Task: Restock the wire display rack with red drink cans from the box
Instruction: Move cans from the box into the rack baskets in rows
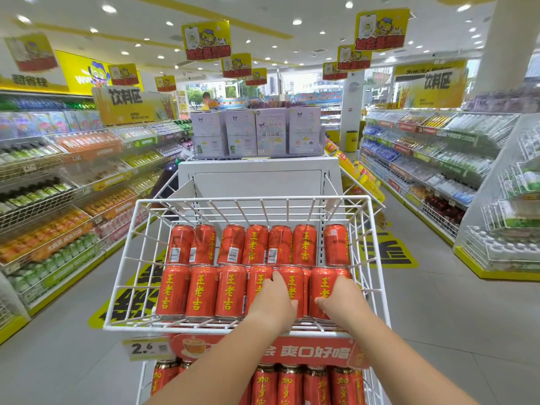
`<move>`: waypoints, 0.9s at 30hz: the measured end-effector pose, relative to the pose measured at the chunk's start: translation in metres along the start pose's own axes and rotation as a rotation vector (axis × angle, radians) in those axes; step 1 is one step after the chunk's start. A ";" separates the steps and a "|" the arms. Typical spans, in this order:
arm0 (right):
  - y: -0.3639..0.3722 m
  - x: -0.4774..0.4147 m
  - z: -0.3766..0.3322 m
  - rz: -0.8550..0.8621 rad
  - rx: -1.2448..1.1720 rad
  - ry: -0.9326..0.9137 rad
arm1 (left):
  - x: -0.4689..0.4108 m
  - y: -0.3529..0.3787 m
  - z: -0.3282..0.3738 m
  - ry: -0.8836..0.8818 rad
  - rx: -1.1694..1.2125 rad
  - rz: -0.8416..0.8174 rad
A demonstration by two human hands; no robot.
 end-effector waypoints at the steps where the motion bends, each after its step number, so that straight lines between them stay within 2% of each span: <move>1: -0.002 0.003 -0.001 0.012 0.027 -0.008 | 0.002 -0.001 -0.002 0.010 -0.002 0.006; 11: -0.003 0.041 -0.010 0.054 0.392 -0.116 | 0.030 -0.011 -0.018 0.153 -0.342 0.089; 20: 0.028 0.103 -0.042 0.116 0.503 -0.234 | 0.073 -0.024 -0.079 0.241 -0.430 0.172; 27: 0.089 0.168 -0.088 0.209 0.557 -0.274 | 0.129 -0.033 -0.158 0.368 -0.487 0.261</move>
Point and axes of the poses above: each hand's wrist, its own x-axis away from the middle knuckle, its own y-axis out of the palm, z = x × y, the point moved 6 cm from there along -x, towards the middle knuckle, and after that the axes turned 10 degrees about -z, right-handed, at the moved point
